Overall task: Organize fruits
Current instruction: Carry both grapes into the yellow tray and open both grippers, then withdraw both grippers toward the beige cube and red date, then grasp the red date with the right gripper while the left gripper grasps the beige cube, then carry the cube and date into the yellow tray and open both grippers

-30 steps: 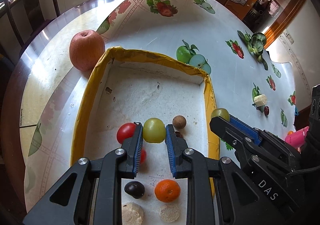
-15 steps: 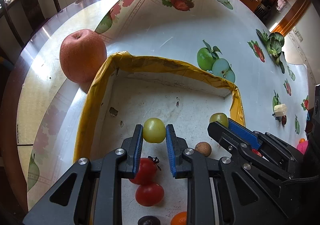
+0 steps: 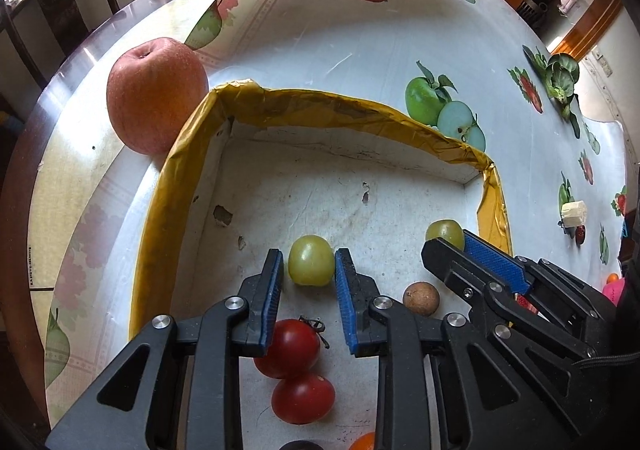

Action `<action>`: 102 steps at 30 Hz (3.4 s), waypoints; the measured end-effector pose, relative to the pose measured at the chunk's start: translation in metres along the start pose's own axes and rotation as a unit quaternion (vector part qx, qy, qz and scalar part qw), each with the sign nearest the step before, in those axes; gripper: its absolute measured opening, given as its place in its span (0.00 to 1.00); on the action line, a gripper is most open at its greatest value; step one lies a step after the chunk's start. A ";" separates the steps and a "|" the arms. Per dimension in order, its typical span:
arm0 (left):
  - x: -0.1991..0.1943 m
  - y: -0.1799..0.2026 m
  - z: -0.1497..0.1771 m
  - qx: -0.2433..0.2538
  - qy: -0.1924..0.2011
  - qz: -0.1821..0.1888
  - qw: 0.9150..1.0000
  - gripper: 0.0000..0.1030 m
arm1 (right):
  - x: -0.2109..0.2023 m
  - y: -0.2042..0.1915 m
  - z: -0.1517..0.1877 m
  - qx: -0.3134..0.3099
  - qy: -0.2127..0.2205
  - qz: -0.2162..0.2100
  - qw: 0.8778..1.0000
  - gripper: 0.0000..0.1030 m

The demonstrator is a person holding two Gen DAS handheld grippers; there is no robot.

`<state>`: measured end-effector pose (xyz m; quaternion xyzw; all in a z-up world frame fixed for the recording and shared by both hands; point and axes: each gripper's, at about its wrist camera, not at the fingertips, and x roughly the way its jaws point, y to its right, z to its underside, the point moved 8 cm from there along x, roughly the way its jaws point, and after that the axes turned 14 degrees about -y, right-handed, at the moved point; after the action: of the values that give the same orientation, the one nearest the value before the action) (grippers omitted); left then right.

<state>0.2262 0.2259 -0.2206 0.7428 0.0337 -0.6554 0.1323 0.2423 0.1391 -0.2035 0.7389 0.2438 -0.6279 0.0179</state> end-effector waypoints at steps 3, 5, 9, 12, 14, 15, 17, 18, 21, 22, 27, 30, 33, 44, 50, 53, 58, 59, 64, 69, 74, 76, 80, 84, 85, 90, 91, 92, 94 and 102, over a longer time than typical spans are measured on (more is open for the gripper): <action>-0.002 -0.002 0.001 -0.001 0.000 -0.013 1.000 0.37 | -0.002 0.001 0.001 0.003 -0.002 -0.006 1.000 0.23; -0.003 -0.002 0.003 0.000 0.000 -0.023 1.000 0.40 | -0.004 0.001 0.002 0.005 -0.002 -0.007 1.000 0.24; -0.012 -0.006 0.006 -0.006 0.008 -0.036 0.999 0.57 | -0.012 0.003 0.006 0.010 0.004 -0.009 1.000 0.29; -0.019 -0.006 0.010 -0.008 0.013 -0.032 0.999 0.58 | -0.022 0.003 0.010 0.009 0.010 -0.012 1.000 0.34; -0.023 -0.005 0.012 -0.008 0.016 -0.028 0.999 0.58 | -0.031 0.003 0.012 0.008 0.018 -0.013 1.000 0.39; -0.025 -0.004 0.012 -0.008 0.018 -0.026 0.999 0.58 | -0.035 0.004 0.014 0.008 0.020 -0.015 1.000 0.39; -0.030 -0.002 0.014 -0.008 0.021 -0.023 0.999 0.58 | -0.043 0.006 0.016 0.009 0.026 -0.016 0.999 0.39; -0.032 -0.001 0.015 -0.008 0.023 -0.021 0.999 0.58 | -0.047 0.008 0.018 0.011 0.029 -0.016 0.999 0.39; -0.038 0.006 0.021 -0.005 0.026 -0.016 1.000 0.58 | -0.059 0.017 0.024 0.019 0.038 -0.016 0.999 0.39; -0.039 0.011 0.021 -0.002 0.028 -0.015 1.000 0.58 | -0.063 0.021 0.026 0.024 0.041 -0.016 0.999 0.39; -0.047 0.030 0.025 0.010 0.032 -0.007 0.999 0.58 | -0.077 0.047 0.040 0.048 0.049 -0.013 0.998 0.39; -0.049 0.044 0.027 0.019 0.033 -0.003 0.999 0.58 | -0.083 0.065 0.050 0.063 0.052 -0.008 0.997 0.39; -0.050 0.059 0.030 0.028 0.033 0.002 0.999 0.58 | -0.087 0.084 0.059 0.078 0.052 -0.002 0.996 0.39; -0.046 0.118 0.035 0.069 0.027 0.019 0.997 0.58 | -0.099 0.154 0.090 0.128 0.055 0.023 0.990 0.41; -0.038 0.153 0.037 0.094 0.016 0.027 0.995 0.58 | -0.100 0.204 0.105 0.172 0.058 0.041 0.983 0.47; -0.032 0.172 0.037 0.104 0.011 0.032 0.994 0.58 | -0.102 0.225 0.108 0.185 0.059 0.049 0.980 0.47; -0.023 0.202 0.034 0.122 0.005 0.036 0.992 0.58 | -0.106 0.254 0.104 0.196 0.067 0.059 0.977 0.47; -0.021 0.208 0.033 0.124 0.003 0.037 0.992 0.58 | -0.107 0.259 0.101 0.197 0.068 0.061 0.976 0.47; -0.010 0.232 0.026 0.127 -0.004 0.050 0.991 0.58 | -0.109 0.282 0.091 0.205 0.076 0.071 0.973 0.47; 0.006 0.262 0.018 0.144 -0.016 0.066 0.987 0.58 | -0.100 0.301 0.078 0.205 0.072 0.072 0.973 0.45; 0.018 0.288 0.013 0.158 -0.027 0.072 0.984 0.58 | -0.095 0.308 0.066 0.186 0.077 0.085 0.976 0.30; 0.022 0.298 0.010 0.161 -0.028 0.077 0.984 0.58 | -0.099 0.313 0.069 0.188 0.078 0.077 0.976 0.20; 0.031 0.318 0.000 0.161 -0.029 0.090 0.983 0.58 | -0.116 0.320 0.088 0.203 0.096 0.065 0.972 0.19; 0.039 0.337 -0.013 0.157 -0.024 0.088 0.983 0.58 | -0.126 0.319 0.106 0.219 0.105 0.048 0.969 0.19; 0.041 0.341 -0.016 0.157 -0.023 0.085 0.984 0.58 | -0.127 0.318 0.109 0.221 0.106 0.045 0.968 0.19; 0.047 0.349 -0.019 0.168 -0.012 0.069 0.983 0.32 | -0.131 0.308 0.119 0.227 0.107 0.037 0.967 0.19; 0.046 0.348 -0.017 0.167 -0.013 0.073 0.983 0.32 | -0.132 0.305 0.119 0.226 0.108 0.035 0.968 0.19; 0.045 0.346 -0.016 0.168 -0.013 0.069 0.983 0.32 | -0.133 0.303 0.120 0.224 0.109 0.034 0.968 0.19; 0.042 0.340 -0.010 0.172 -0.011 0.058 0.983 0.32 | -0.136 0.298 0.120 0.219 0.111 0.033 0.969 0.19; 0.018 0.291 0.016 0.148 0.001 0.037 0.988 0.32 | -0.142 0.270 0.122 0.204 0.113 0.022 0.972 0.19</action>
<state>0.2784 -0.0600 -0.1960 0.7556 -0.0912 -0.6471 0.0445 0.2201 -0.1871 -0.1714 0.7983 0.0949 -0.5763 -0.1471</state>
